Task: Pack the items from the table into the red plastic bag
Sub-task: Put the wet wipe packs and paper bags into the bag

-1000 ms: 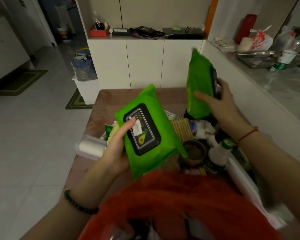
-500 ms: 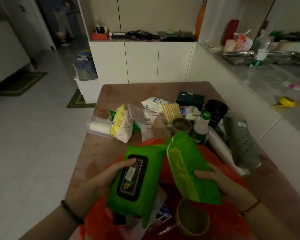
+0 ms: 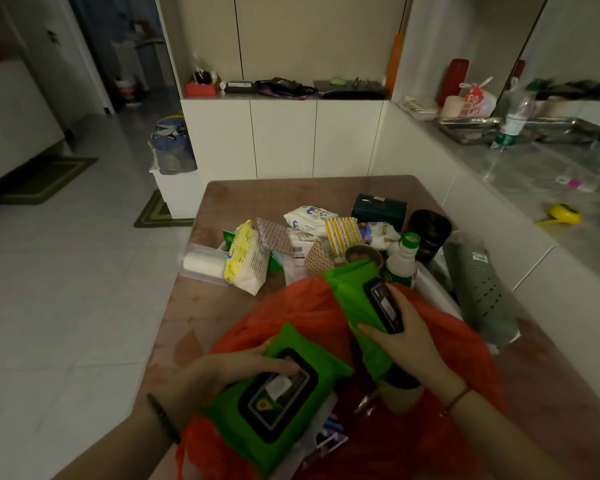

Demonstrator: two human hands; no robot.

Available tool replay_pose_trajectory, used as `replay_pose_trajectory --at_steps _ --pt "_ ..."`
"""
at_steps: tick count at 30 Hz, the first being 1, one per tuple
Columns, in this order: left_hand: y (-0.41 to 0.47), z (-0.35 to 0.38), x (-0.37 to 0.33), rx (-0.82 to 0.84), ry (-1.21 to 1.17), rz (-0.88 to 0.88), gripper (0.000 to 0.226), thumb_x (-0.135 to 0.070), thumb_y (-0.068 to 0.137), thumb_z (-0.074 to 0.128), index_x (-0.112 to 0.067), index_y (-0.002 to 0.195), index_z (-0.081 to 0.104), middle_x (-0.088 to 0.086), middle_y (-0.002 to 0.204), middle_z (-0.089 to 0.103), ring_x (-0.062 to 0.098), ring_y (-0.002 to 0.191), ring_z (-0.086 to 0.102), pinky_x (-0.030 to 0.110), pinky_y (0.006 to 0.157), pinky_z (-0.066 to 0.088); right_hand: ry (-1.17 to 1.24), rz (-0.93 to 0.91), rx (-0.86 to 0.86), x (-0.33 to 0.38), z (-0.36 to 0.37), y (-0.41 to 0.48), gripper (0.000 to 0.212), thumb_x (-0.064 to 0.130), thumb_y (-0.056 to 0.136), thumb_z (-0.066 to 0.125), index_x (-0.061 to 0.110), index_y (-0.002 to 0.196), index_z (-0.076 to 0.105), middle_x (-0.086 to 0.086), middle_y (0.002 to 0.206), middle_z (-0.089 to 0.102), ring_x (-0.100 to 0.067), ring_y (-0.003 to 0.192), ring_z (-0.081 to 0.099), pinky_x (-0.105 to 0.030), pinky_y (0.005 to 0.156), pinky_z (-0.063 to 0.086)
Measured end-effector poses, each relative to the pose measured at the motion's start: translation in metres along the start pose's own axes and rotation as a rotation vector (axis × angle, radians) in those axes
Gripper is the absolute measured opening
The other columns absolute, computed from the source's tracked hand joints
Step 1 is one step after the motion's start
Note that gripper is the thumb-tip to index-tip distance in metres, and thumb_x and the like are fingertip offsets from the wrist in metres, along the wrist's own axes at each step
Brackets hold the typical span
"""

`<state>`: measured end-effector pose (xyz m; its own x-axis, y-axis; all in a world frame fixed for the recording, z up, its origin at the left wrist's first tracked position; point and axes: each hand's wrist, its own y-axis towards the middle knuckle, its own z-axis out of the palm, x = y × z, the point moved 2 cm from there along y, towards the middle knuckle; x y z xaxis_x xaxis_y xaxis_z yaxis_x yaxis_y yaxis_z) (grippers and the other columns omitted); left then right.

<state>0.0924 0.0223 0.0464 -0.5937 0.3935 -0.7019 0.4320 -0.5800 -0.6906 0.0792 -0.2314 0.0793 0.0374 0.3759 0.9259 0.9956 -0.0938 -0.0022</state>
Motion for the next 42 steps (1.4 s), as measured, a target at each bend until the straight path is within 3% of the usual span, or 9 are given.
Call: replay_pose_trajectory --at_steps 3,9,16,20,24,30,33,36,42 --pt "0.008 0.010 -0.008 -0.120 0.075 -0.004 0.112 -0.043 0.065 0.077 -0.042 0.143 -0.004 0.014 0.138 0.046 0.030 0.109 0.060 0.040 0.089 0.052 -0.053 -0.010 -0.137 0.001 0.006 0.002 0.095 0.061 0.050 0.076 0.030 0.132 0.040 0.007 0.127 0.052 -0.014 0.120 0.049 -0.040 0.098 0.045" --pt "0.035 0.012 -0.010 -0.508 0.019 0.192 0.101 -0.041 0.079 0.066 -0.028 0.147 -0.008 0.008 0.146 0.036 0.029 0.125 0.047 0.046 0.106 0.040 0.203 -0.052 -0.142 0.006 0.025 -0.024 0.074 0.019 0.070 0.075 0.036 0.130 0.036 0.017 0.126 0.049 0.014 0.110 0.049 -0.012 0.090 0.046" --pt "0.003 -0.011 -0.030 -1.065 0.898 0.715 0.029 -0.024 0.083 0.064 -0.016 0.111 0.061 0.002 0.108 0.065 0.014 0.092 0.060 0.032 0.080 0.055 0.068 0.139 0.043 -0.010 0.057 -0.061 0.091 0.057 0.058 0.071 0.043 0.136 0.025 0.016 0.128 0.041 -0.005 0.120 0.043 -0.030 0.102 0.043" --pt "-0.002 -0.030 -0.036 -1.320 1.435 0.741 0.061 -0.038 0.064 0.079 -0.022 0.116 0.051 0.008 0.113 0.066 0.022 0.105 0.054 0.038 0.074 0.054 -0.349 0.212 0.016 -0.020 0.065 -0.062 0.092 0.054 0.083 0.053 0.038 0.142 -0.016 -0.003 0.136 0.028 -0.021 0.128 0.038 -0.034 0.103 0.038" --pt "0.000 -0.043 -0.043 -1.119 1.244 0.278 0.059 -0.062 0.078 0.051 -0.024 0.123 0.053 0.003 0.113 0.065 0.022 0.104 0.062 0.033 0.083 0.049 -0.708 0.213 0.161 -0.025 0.063 -0.062 0.091 0.061 0.086 0.034 0.025 0.133 -0.035 -0.013 0.147 0.015 -0.026 0.134 0.030 -0.033 0.103 0.037" --pt "-0.005 -0.029 -0.051 -0.753 0.789 0.551 0.023 -0.033 0.089 0.055 -0.036 0.066 0.050 -0.013 0.054 0.055 -0.011 0.058 0.055 0.009 0.053 0.039 -0.906 -0.315 -0.135 0.000 0.021 -0.020 0.059 0.022 0.072 0.073 0.018 0.127 0.052 -0.014 0.134 0.051 -0.033 0.124 0.050 -0.046 0.101 0.041" --pt "-0.002 -0.032 -0.052 -0.617 0.650 0.587 0.022 -0.027 0.091 0.052 -0.027 0.069 0.057 -0.021 0.053 0.060 -0.004 0.050 0.055 0.010 0.052 0.039 -1.033 -0.099 0.081 -0.008 -0.001 0.017 0.064 0.029 0.084 0.059 0.026 0.141 0.031 -0.007 0.148 0.034 -0.029 0.139 0.027 -0.047 0.114 0.017" --pt "-0.002 -0.037 -0.052 -0.550 0.536 0.553 0.027 -0.023 0.093 0.050 -0.009 0.072 0.060 -0.008 0.050 0.055 0.002 0.046 0.049 0.012 0.050 0.039 -1.059 -0.021 0.268 -0.018 -0.015 0.041 0.020 0.024 0.091 0.046 0.025 0.110 0.054 -0.001 0.123 0.057 -0.020 0.117 0.052 -0.035 0.100 0.039" --pt "-0.006 -0.050 -0.064 -0.633 0.291 0.494 0.033 -0.030 0.093 0.047 -0.020 0.067 0.063 -0.010 0.054 0.064 0.000 0.051 0.059 0.013 0.058 0.048 -0.743 0.073 0.077 0.013 -0.033 0.080 0.020 0.015 0.092 0.043 0.005 0.083 0.057 -0.012 0.084 0.060 -0.020 0.073 0.056 -0.030 0.065 0.044"
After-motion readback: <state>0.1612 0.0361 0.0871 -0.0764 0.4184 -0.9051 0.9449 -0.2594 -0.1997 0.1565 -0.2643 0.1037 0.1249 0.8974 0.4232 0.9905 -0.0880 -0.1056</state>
